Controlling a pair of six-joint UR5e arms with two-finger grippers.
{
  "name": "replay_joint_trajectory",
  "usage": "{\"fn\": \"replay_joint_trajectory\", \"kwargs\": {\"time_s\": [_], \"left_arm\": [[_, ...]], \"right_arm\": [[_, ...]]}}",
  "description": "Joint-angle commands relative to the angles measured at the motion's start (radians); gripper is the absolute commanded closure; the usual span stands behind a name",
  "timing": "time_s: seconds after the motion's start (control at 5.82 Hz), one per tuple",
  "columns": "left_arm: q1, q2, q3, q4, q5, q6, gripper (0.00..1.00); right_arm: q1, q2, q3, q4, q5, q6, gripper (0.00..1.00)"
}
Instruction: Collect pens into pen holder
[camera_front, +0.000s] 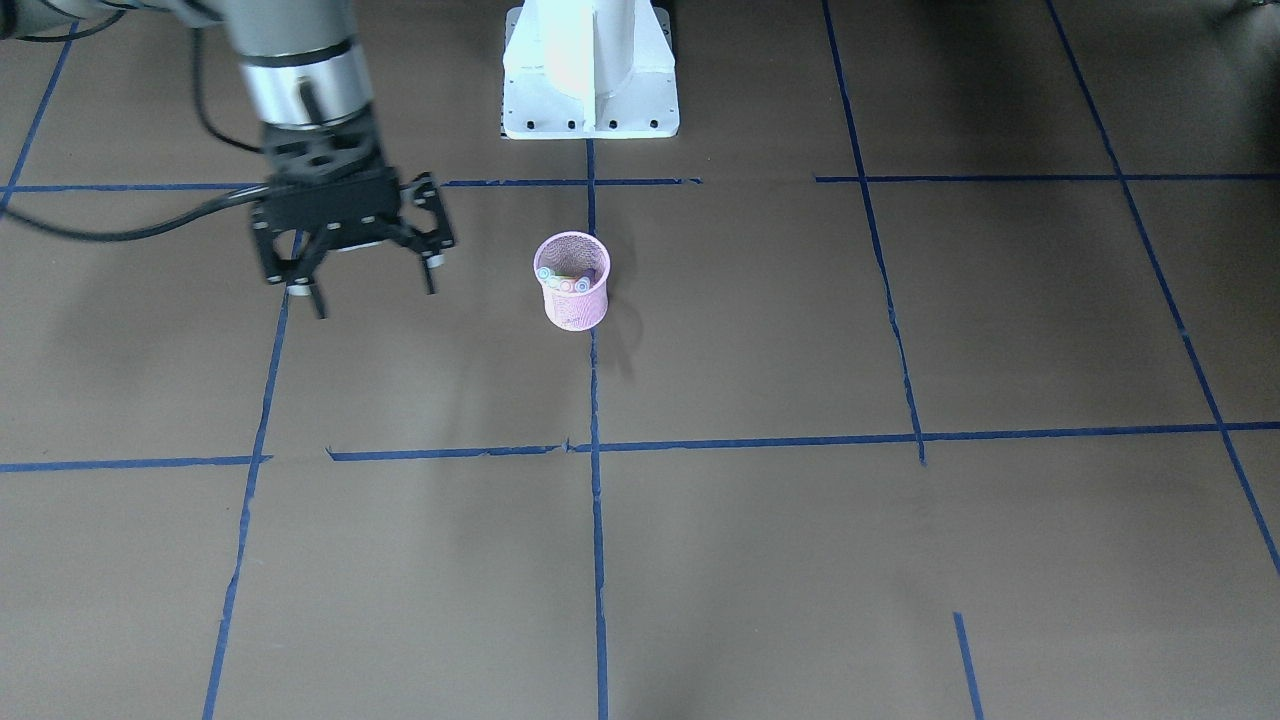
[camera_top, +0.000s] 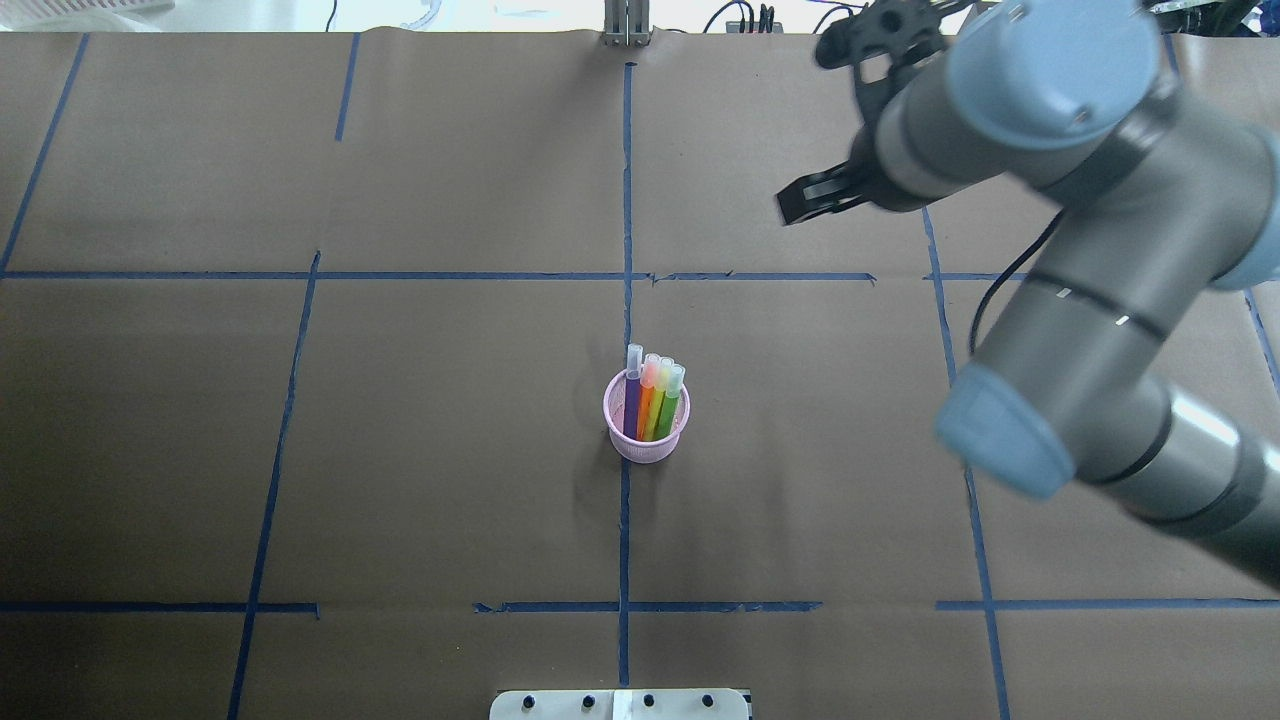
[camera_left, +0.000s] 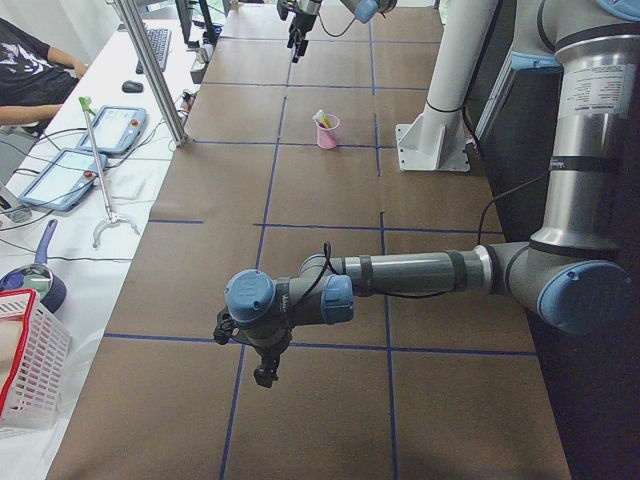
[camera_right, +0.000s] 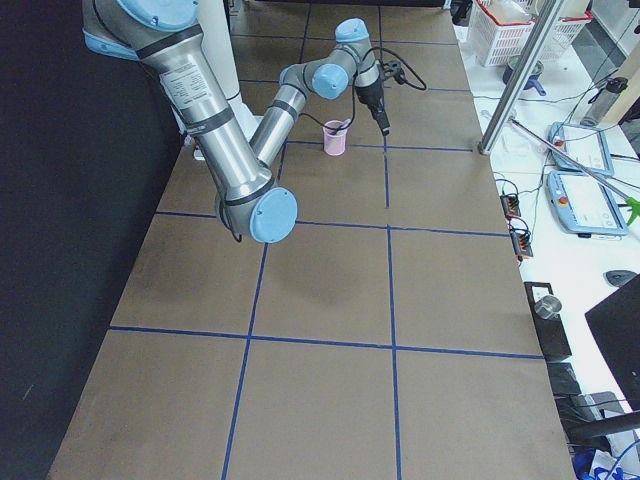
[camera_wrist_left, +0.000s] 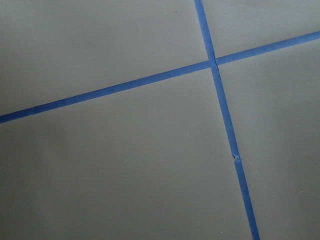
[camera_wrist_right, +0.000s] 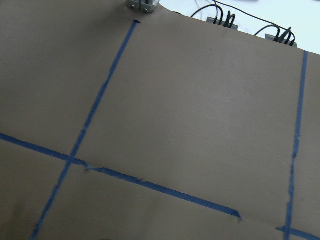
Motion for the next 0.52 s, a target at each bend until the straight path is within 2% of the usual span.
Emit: {"fn": "replay_joint_trajectory", "kwargs": {"time_s": [0.0,0.17,0.34], "left_arm": [[0.001,0.005,-0.090,0.130,0.004,-0.005,0.00],[0.001,0.017,-0.082,0.130,0.006,-0.005,0.00],[0.003,0.032,-0.080,0.127,0.004,-0.005,0.00]], "right_arm": [[0.257,-0.169,-0.040,-0.001,0.281,-0.275,0.00],[0.410,-0.279,-0.090,0.002,0.438,-0.466,0.00],[0.566,-0.343,-0.188,0.002,0.591,-0.671,0.00]]}}
